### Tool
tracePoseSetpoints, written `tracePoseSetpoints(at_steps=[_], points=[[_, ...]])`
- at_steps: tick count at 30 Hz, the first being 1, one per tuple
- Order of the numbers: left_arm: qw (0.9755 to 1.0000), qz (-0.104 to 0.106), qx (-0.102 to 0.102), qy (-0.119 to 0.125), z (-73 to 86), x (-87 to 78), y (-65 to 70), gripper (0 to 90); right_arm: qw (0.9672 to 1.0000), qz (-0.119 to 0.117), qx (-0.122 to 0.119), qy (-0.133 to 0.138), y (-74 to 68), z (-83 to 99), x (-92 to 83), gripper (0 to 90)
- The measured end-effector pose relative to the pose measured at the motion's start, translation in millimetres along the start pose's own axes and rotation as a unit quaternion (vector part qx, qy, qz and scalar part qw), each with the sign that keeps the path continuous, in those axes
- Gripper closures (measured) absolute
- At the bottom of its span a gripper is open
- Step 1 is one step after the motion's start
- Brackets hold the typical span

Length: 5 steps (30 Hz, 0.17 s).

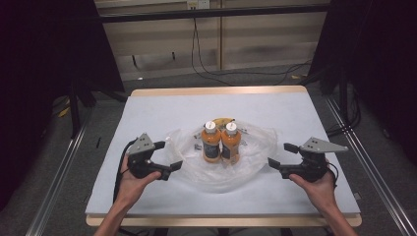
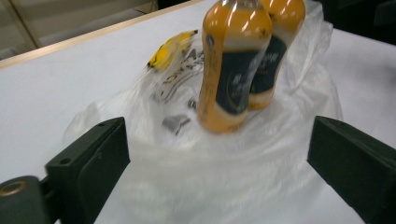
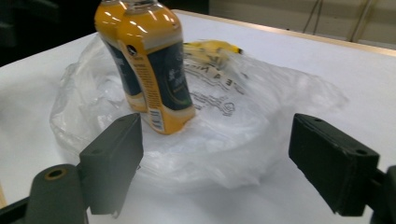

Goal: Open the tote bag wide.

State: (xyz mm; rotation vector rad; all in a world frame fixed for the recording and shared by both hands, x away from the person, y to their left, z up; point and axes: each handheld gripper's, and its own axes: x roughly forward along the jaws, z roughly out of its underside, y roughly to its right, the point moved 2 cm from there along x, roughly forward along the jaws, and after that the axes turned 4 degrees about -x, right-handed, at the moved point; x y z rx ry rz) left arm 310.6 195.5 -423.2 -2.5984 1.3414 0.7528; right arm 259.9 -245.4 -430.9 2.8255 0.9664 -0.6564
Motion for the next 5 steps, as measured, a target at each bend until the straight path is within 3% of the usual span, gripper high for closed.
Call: tracePoseSetpoints(at_steps=[5], points=[[1.0,-0.001,-0.006,0.002,23.9,-14.6,-1.1,4.1,0.9995,0.027,0.011,0.012,8.5,9.3,-9.2,13.7]])
